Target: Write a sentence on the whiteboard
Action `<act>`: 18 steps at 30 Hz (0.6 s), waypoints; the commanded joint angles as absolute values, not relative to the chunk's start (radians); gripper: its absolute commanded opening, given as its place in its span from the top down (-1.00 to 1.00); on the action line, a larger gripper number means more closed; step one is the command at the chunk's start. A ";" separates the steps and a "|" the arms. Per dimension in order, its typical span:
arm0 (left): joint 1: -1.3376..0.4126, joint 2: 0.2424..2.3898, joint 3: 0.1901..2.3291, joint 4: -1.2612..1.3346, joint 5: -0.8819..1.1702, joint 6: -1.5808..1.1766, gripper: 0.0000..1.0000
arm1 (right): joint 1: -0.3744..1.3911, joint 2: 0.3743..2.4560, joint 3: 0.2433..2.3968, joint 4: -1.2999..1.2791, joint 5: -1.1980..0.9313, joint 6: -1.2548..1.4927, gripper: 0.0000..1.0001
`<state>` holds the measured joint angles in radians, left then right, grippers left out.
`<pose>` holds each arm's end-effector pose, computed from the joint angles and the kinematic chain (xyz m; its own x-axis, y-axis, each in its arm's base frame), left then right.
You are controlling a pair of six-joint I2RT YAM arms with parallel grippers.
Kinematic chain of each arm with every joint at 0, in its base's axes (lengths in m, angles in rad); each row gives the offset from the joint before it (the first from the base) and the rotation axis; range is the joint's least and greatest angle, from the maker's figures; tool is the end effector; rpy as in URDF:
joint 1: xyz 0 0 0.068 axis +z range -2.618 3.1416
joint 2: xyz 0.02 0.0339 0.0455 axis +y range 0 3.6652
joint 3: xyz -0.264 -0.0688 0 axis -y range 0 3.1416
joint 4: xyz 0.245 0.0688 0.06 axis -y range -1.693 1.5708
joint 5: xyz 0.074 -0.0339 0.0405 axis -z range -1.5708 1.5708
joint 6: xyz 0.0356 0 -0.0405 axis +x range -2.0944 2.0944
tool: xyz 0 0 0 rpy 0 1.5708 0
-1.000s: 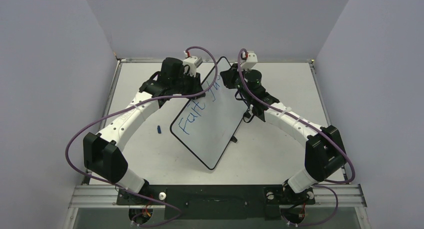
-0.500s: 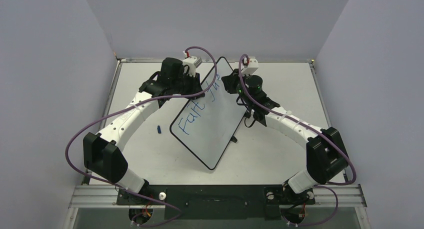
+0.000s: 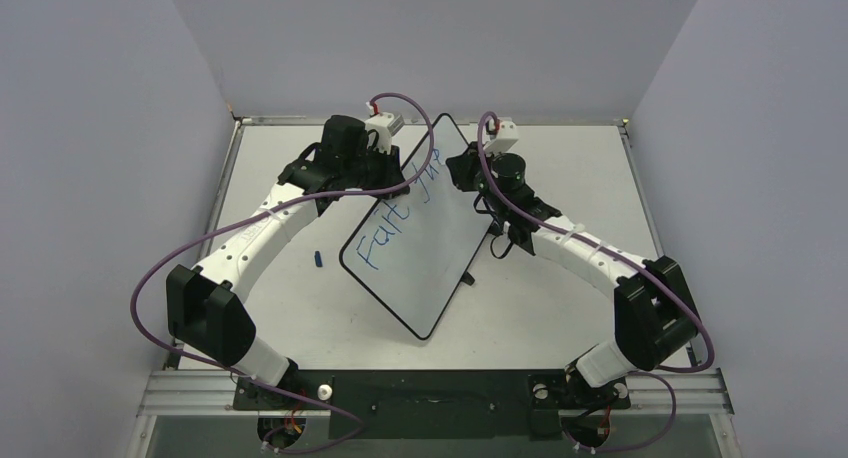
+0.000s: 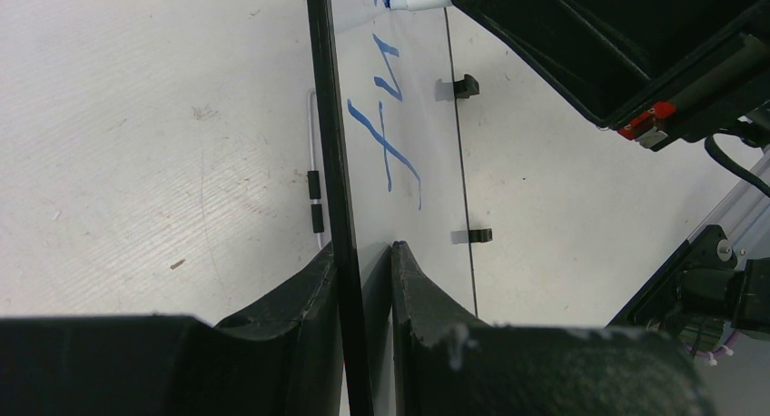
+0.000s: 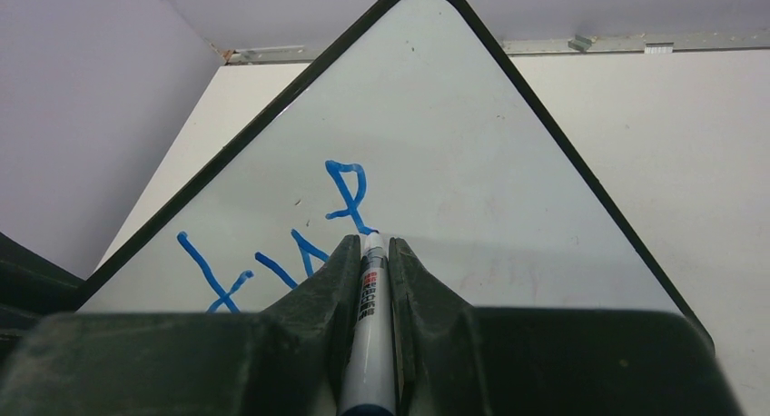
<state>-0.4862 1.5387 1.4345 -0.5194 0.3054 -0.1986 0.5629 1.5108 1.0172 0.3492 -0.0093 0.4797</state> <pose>0.3036 -0.1726 0.3485 -0.6366 0.1236 -0.7612 0.5466 0.7687 -0.3323 0.3016 0.1907 0.2980 -0.3578 0.3199 -0.8773 -0.4241 0.7813 0.4579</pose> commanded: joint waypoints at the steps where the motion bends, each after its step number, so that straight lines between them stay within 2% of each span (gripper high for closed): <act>1: -0.486 1.500 1.451 -0.428 0.252 -0.089 1.00 | 0.557 1.531 1.079 0.285 -0.003 0.454 1.00; 7: -0.486 1.499 1.451 -0.428 0.249 -0.087 1.00 | 0.551 1.562 1.176 0.241 -0.003 0.429 1.00; 18: -0.486 1.499 1.454 -0.429 0.247 -0.086 1.00 | 0.549 1.478 1.174 0.251 -0.003 0.437 1.00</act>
<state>-0.4892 1.5383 1.4345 -0.5114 0.3077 -0.1978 0.5491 1.5455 1.1507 0.2226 -0.0017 0.4351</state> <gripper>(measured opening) 0.164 0.103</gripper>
